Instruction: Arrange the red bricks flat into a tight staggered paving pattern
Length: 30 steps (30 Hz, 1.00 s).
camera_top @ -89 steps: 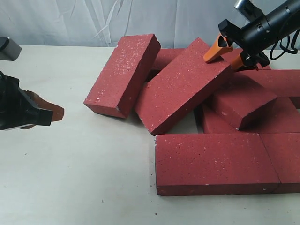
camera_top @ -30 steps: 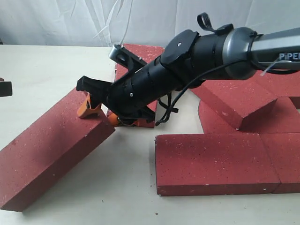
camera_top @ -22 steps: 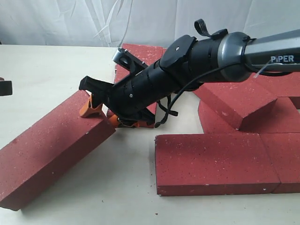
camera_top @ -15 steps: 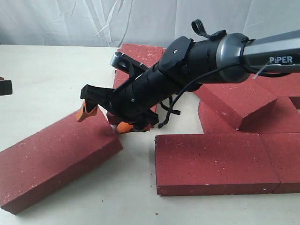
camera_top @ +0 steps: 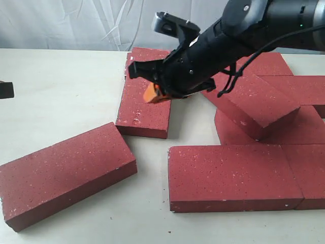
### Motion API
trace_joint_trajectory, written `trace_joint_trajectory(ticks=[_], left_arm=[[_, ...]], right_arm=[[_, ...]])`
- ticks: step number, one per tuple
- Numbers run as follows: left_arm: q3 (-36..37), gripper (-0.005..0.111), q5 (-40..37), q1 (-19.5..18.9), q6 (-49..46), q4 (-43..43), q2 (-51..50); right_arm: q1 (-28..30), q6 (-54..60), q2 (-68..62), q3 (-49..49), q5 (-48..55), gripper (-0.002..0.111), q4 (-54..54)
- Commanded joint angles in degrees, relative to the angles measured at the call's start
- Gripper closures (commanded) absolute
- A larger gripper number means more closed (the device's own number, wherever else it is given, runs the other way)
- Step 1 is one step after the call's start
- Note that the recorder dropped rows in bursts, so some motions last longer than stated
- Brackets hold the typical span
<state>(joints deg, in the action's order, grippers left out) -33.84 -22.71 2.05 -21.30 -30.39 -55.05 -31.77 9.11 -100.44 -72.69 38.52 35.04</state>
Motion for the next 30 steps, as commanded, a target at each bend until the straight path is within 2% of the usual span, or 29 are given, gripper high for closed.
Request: trace_joint_trajectory(ticks=[1,7,14,20,23,30], left_arm=[[0.28,0.107,-2.09,-0.24,-3.52,-4.90,0.38],[0.28,0.107,-3.51,-0.24,-9.11,-11.55,0.38],[0.28,0.107,-3.17,-0.24,-12.32,-13.74,0.38],[0.28,0.107,-3.01,-0.24,-12.29,-14.87,0.38],[0.28,0.107,-3.12,-0.24,-12.29,-15.10,0.38],[0.28,0.107,-3.37,-0.24,-12.29,-15.21,0.38]], right_arm=[[4.25,-0.93,1.47,0.01,-5.46,0.109,-9.92],[8.44,-2.56,-3.06,-4.00,-10.48,0.109,-20.49],[9.31,-2.83,-16.54,-16.50,2.60,0.109,-29.82],[8.73,-2.73,-22.79,-20.50,5.91,0.109,-29.89],[7.69,-2.62,-24.40,-21.49,4.08,0.109,-28.99],[4.31,1.21,-26.15,-25.43,-8.92,0.109,-28.34]])
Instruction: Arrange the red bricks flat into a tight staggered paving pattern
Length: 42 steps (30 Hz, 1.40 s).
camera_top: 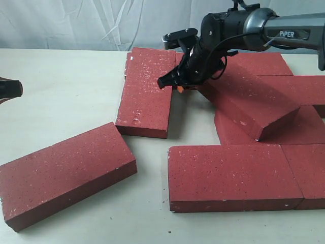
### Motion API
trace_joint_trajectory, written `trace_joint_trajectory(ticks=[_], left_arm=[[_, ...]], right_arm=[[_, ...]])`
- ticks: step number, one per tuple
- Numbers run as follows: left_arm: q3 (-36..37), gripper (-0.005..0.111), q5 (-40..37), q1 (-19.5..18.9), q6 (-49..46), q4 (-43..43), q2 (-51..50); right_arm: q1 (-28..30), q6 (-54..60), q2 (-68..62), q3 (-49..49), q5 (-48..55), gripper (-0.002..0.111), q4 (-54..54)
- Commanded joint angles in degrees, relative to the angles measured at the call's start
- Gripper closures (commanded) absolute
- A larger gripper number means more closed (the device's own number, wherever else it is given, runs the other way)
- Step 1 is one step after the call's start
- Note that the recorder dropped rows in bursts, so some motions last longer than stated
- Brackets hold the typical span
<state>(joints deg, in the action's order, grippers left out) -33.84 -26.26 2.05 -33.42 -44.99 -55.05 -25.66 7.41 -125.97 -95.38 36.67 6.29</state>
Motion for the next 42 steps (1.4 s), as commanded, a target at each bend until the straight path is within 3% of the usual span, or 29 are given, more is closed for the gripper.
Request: trace_joint_trajectory(ticks=[1,11,13,18,24,33,38,42], left_arm=[[0.28,0.107,0.18,-0.24,-0.17,-0.60,0.38],[0.28,0.107,0.18,-0.24,-0.17,-0.60,0.38],[0.28,0.107,0.18,-0.24,-0.17,-0.32,0.38],[0.28,0.107,-0.46,-0.13,-0.17,-1.21,0.38],[0.28,0.107,-0.46,-0.13,-1.60,-2.34,0.38],[0.28,0.107,-0.46,-0.13,-1.72,-2.36,0.38],[0.28,0.107,-0.21,-0.13,-1.72,-2.47,0.38],[0.28,0.107,-0.22,-0.13,-1.72,-2.60,0.38]], right_arm=[[-2.17,4.09,-0.93,-3.40,-7.94,0.109,0.52],[-6.86,22.69,-2.83,-10.61,-14.59,0.109,4.07],[-6.99,19.47,-2.46,-11.76,-14.70,0.109,2.12],[-1.83,-6.61,-2.81,-14.83,-10.12,0.109,-4.96],[1.66,-7.41,-5.93,-17.75,-2.37,0.109,-4.02],[0.50,-1.29,-12.67,-25.02,-2.38,0.109,3.23],[-0.08,9.19,-13.50,-26.49,0.36,0.109,8.71],[-0.64,22.67,-13.27,-26.59,0.56,0.109,20.07]])
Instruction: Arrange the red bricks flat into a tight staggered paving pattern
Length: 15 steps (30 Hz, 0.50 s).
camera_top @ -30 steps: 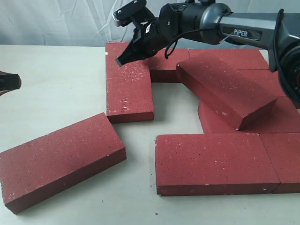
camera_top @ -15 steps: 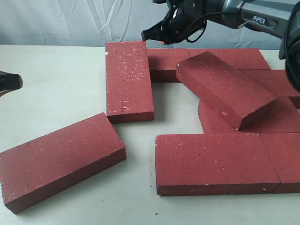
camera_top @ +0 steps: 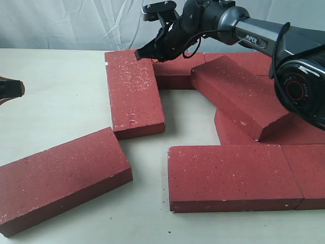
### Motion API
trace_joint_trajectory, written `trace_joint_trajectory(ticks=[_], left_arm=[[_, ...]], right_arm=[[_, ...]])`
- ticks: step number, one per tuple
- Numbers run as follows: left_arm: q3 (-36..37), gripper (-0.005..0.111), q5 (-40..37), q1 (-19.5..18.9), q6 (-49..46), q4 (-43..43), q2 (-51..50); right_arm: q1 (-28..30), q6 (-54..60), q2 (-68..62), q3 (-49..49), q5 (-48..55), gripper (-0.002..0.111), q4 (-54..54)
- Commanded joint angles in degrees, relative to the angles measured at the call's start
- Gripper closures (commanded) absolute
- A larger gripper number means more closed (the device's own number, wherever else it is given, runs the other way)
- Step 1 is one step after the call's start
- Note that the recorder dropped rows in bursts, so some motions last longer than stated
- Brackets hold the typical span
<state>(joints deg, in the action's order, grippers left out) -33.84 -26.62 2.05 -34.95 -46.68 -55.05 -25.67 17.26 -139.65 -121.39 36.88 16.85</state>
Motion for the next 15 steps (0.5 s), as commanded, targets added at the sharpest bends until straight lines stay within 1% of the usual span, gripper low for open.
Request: trace_joint_trajectory(ticks=[1,3,5,11,13,15], left_arm=[[0.28,0.107,0.13,-0.13,-0.18,-0.91,0.38],[0.28,0.107,0.13,-0.13,-0.18,-0.91,0.38],[0.28,0.107,0.29,-0.13,-0.18,-0.91,0.38],[0.28,0.107,0.43,-0.13,-0.18,-0.91,0.38],[0.28,0.107,0.56,-0.13,-0.18,-0.43,0.38],[0.28,0.107,0.56,-0.13,-0.18,-0.02,0.38]], right_arm=[[-0.64,15.58,0.66,-0.58,0.35,0.109,12.16],[-1.20,20.66,1.57,-0.58,0.35,0.109,15.10],[-1.46,22.60,2.39,-0.58,0.91,0.109,16.46],[-1.76,25.57,4.79,-0.58,9.75,0.109,17.81],[-1.65,22.45,5.84,-0.58,12.42,0.109,13.57],[-1.65,10.02,6.75,-0.58,13.48,0.109,3.29]])
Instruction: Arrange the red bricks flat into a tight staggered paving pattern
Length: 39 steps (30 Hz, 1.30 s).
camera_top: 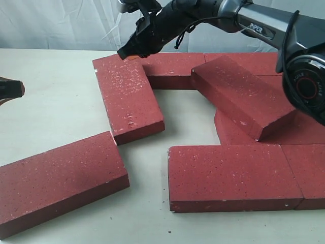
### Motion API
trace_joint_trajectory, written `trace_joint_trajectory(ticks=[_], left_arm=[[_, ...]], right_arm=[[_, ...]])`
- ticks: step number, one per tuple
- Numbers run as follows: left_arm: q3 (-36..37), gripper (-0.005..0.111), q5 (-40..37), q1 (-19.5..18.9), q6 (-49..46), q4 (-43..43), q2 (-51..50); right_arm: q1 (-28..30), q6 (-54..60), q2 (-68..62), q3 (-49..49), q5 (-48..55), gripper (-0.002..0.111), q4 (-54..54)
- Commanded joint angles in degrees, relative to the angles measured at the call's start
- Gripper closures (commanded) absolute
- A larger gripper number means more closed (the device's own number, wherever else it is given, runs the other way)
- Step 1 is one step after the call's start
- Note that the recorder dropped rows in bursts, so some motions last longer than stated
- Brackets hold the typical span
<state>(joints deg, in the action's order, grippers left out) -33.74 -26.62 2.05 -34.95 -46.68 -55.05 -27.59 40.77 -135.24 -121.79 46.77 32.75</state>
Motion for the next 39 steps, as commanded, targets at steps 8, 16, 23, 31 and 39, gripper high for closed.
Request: trace_joint_trajectory(ticks=[8,16,23,31,39], left_arm=[[0.18,0.107,0.71,-0.13,-0.18,-0.12,0.38],[0.27,0.107,0.85,-0.13,-0.18,0.29,0.38],[0.27,0.107,0.14,-0.13,-0.18,-0.96,0.38],[0.27,0.107,0.28,-0.13,-0.18,-0.46,0.38],[0.27,0.107,0.59,-0.13,-0.18,-0.46,0.38]], right_arm=[[0.26,-24.01,2.12,-0.17,22.49,0.109,-29.84],[0.14,-18.51,8.37,7.85,23.19,0.109,-17.97],[0.14,0.99,15.05,27.01,23.19,0.109,2.94],[-6.16,-9.01,10.71,30.73,8.18,0.109,-12.78],[-1.43,-37.66,12.99,30.62,-1.62,0.109,-40.47]])
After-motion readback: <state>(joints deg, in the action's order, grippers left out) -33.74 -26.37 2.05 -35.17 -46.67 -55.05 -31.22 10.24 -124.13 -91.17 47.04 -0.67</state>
